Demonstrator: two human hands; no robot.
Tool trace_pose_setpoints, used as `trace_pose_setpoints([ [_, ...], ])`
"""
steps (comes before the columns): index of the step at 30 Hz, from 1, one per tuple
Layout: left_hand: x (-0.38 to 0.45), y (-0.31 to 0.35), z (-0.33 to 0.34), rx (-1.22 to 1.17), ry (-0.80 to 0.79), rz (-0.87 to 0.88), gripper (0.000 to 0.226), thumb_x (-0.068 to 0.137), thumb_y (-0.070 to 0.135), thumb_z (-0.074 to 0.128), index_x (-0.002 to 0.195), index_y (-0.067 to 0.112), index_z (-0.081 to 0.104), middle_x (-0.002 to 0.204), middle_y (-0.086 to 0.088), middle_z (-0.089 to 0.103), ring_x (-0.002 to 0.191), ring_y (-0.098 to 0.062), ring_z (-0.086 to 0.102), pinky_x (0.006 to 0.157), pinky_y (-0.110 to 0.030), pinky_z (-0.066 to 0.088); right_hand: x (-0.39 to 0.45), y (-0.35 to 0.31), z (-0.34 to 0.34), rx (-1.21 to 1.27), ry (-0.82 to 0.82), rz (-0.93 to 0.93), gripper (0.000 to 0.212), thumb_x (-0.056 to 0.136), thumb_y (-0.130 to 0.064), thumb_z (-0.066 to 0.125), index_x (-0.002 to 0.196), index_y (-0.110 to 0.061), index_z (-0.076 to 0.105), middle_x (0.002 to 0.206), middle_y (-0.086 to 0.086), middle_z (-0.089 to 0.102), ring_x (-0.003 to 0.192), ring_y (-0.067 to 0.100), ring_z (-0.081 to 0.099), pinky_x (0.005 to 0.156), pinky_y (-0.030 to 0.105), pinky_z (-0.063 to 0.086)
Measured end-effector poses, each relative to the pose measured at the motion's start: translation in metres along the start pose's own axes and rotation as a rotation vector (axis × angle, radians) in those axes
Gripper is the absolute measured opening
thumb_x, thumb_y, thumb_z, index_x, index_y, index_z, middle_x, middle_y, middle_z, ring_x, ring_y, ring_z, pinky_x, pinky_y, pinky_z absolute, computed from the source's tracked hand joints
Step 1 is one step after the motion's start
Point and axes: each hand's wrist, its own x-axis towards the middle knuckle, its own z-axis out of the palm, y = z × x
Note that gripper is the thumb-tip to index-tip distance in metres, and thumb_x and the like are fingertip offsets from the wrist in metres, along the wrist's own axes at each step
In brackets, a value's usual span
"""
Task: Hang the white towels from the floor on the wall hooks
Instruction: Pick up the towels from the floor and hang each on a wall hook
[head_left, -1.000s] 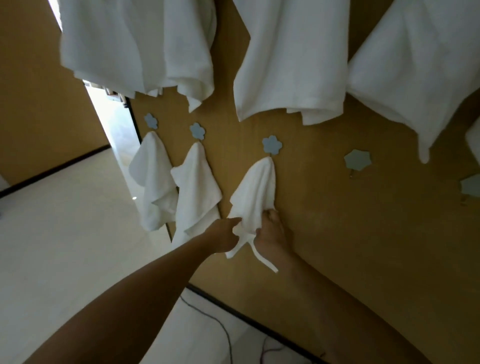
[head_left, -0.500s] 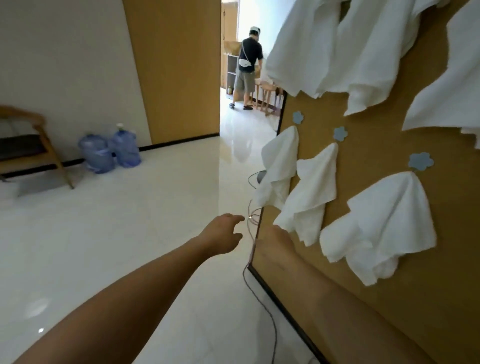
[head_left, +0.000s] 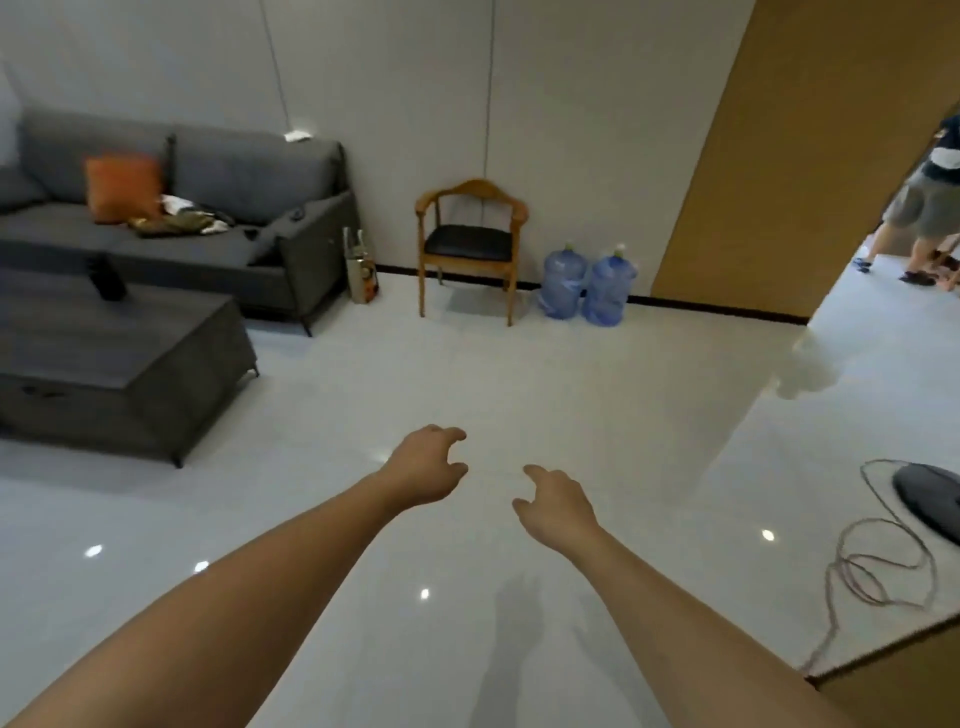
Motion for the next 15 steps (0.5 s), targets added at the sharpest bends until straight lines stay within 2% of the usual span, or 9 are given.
trace_pose_setpoints([
  [7,-0.061,-0.195,-0.07,-0.113,0.181,-0.437,0.055,0.094,0.034,0.059,0.146,0.025,0.042,0.148,-0.005,0.043,0.133,-0.026,0.044,0.107,-0.037,0.039,0.063,-0.188,0.104,-0.091,-0.263,-0.346,0.061,0.094,-0.038,0.054,0.151,-0.023,0.035,0.141,0.009,0.047,0.127,0.028,0.048,0.102,0.039,0.046],
  [11,-0.092,-0.283,-0.098,-0.146,0.281,-0.657,0.056,0.095,0.036,0.058,0.147,0.024,0.041,0.149,-0.007,0.042,0.133,-0.028,0.043,0.108,-0.038,0.039,0.095,-0.283,0.16,-0.156,-0.401,-0.522,0.062,0.094,-0.037,0.055,0.151,-0.022,0.036,0.141,0.009,0.047,0.128,0.027,0.048,0.102,0.035,0.045],
  [15,-0.102,-0.356,-0.132,-0.194,0.382,-0.853,0.056,0.095,0.037,0.057,0.147,0.023,0.041,0.149,-0.009,0.04,0.134,-0.029,0.042,0.109,-0.04,0.039,0.133,-0.372,0.202,-0.175,-0.497,-0.687,0.062,0.094,-0.036,0.056,0.151,-0.021,0.036,0.143,0.008,0.047,0.126,0.026,0.05,0.102,0.037,0.047],
])
